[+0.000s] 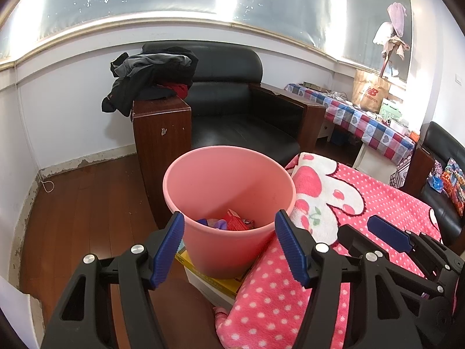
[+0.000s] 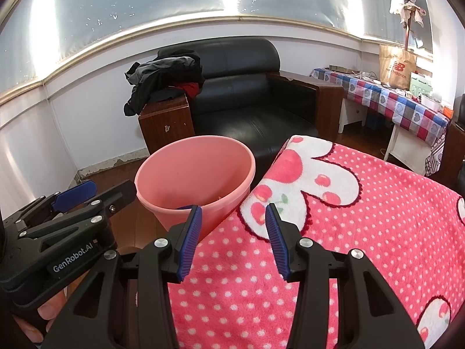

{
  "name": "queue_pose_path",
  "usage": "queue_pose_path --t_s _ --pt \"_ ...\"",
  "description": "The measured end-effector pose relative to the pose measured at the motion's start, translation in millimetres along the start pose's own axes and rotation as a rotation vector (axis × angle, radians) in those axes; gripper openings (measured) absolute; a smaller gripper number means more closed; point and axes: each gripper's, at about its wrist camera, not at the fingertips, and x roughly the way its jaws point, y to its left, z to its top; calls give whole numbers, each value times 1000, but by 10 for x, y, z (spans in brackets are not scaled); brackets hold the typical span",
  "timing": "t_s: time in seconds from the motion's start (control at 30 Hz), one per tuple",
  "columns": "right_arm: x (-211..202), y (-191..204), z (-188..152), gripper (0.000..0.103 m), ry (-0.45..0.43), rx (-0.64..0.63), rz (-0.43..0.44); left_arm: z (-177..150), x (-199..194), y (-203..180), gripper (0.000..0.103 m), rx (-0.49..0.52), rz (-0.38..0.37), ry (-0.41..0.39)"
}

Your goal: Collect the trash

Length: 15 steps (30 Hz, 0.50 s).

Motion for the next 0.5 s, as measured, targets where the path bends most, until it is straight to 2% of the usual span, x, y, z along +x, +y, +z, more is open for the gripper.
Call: queue_pose_path --t_s 0.5 --pt "-12 -21 -4 46 -2 1 -2 -14 15 -33 64 5 -1 -3"
